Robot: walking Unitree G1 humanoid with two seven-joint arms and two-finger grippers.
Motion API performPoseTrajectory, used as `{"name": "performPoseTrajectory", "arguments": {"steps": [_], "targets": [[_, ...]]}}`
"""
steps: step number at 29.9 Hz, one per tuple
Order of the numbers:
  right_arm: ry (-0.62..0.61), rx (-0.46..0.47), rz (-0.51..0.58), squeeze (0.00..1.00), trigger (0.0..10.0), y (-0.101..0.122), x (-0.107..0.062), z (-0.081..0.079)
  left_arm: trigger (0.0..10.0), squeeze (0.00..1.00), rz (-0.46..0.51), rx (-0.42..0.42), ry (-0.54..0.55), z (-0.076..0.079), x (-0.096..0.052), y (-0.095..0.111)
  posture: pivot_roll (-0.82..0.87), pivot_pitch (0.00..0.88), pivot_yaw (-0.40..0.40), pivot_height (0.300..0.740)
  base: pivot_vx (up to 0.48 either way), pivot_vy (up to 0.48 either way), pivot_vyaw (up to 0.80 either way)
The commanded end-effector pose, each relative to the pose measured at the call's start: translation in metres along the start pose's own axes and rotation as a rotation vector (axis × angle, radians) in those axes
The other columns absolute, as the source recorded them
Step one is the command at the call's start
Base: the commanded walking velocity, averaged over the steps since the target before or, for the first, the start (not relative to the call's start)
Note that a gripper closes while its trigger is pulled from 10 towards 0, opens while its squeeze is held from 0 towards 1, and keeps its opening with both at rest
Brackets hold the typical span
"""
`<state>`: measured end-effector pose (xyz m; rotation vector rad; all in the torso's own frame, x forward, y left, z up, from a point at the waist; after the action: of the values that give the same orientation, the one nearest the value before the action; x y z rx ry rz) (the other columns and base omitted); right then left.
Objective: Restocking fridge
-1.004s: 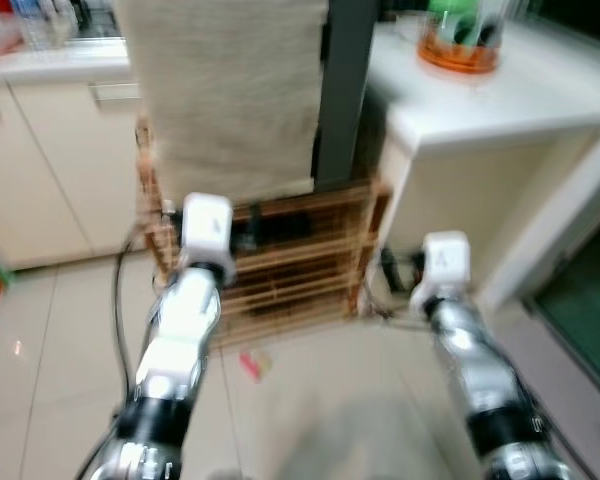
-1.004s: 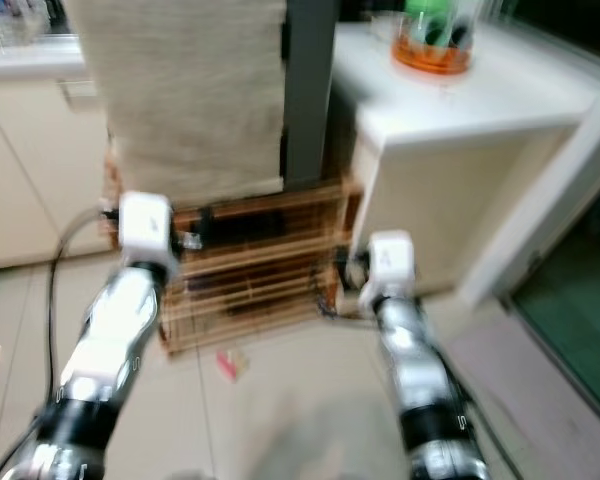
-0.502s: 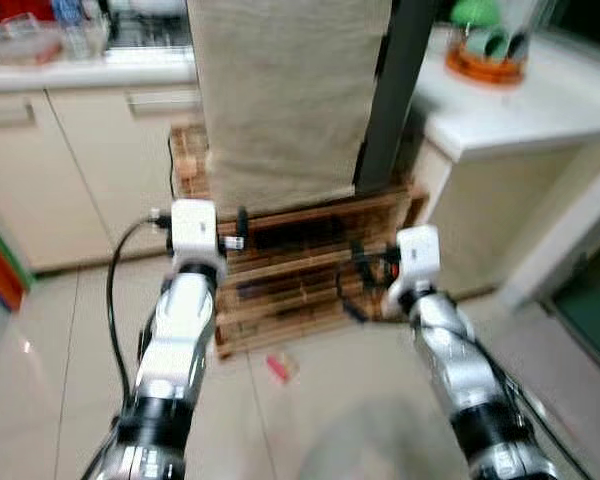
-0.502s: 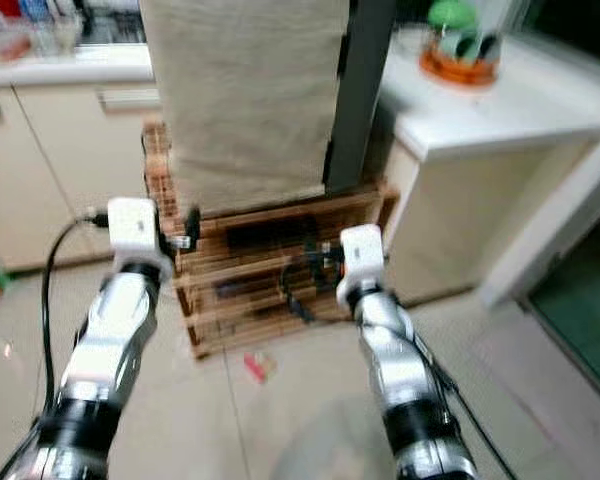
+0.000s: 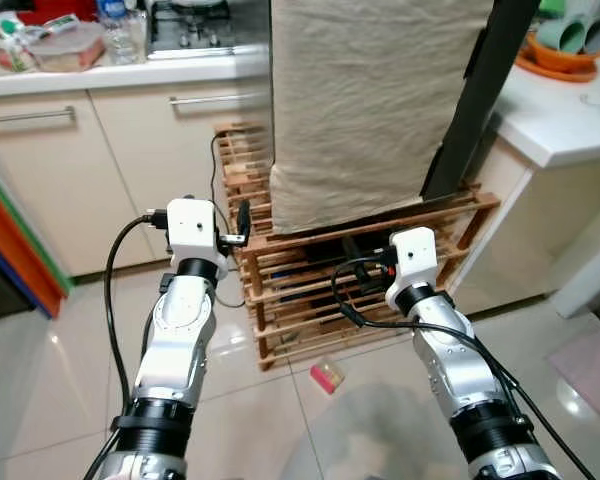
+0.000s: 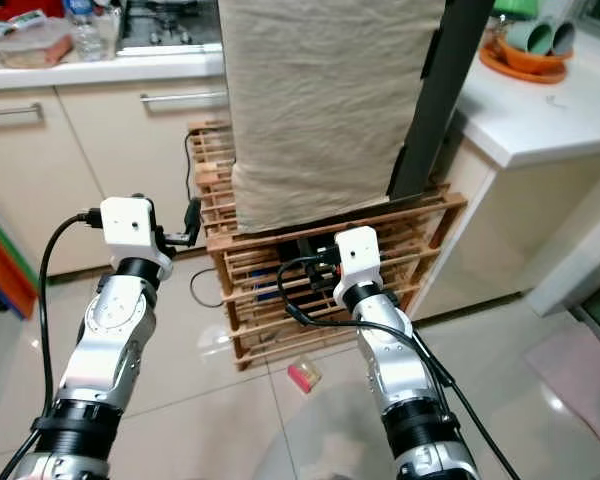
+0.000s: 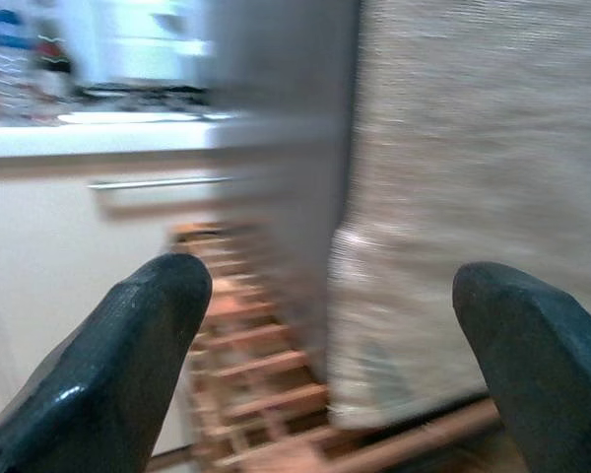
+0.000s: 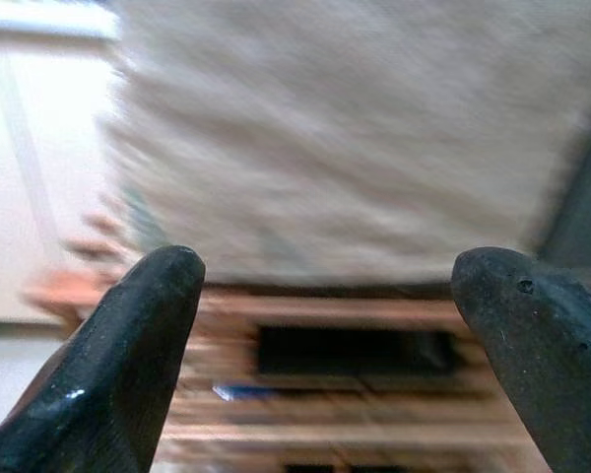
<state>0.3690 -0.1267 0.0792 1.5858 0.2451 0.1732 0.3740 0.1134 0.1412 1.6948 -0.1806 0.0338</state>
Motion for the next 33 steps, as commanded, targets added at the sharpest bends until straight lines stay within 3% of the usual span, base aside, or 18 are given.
{"name": "performPoseTrajectory", "arguments": {"steps": [1, 13, 28, 33], "targets": [[0.011, 0.013, 0.016, 0.0, 10.0, 0.005, 0.003, -0.004, 10.0, 0.0, -0.014, 0.028, 0.028, -0.014, 0.0, -0.004, 0.03, 0.0, -0.024, 0.74, 0.0, 0.48, -0.56], [0.004, 0.033, 0.031, 0.0, 10.0, 0.007, 0.003, -0.004, 10.0, 0.0, -0.008, 0.085, 0.002, -0.015, 0.004, -0.003, 0.02, 0.0, -0.017, 0.74, 0.023, 0.471, -0.55], [-0.005, 0.06, 0.039, 0.0, 10.0, 0.007, 0.003, -0.003, 10.0, 0.0, 0.023, 0.152, -0.069, 0.0, 0.008, 0.004, 0.02, 0.0, -0.012, 0.74, 0.473, 0.0, -0.55], [-0.013, 0.063, 0.045, 0.0, 10.0, 0.008, 0.003, -0.002, 10.0, 0.0, 0.03, 0.142, -0.029, -0.008, 0.007, 0.005, 0.02, 0.0, -0.011, 0.74, 0.464, 0.0, -0.54]]}}
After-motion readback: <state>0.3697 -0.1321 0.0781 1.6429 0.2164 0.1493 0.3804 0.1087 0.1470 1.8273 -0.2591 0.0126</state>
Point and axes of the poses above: a point about 5 cm out from each wrist's last joint towards the gripper, its own x axis pointing out of the wrist towards the gripper, its own y axis along the axis of the wrist's last joint, z = x × y, the point moved 6 cm from there along x, pointing out of the wrist towards the gripper, and after that the axes turned 7 degrees about x, right-handed, at the moved point
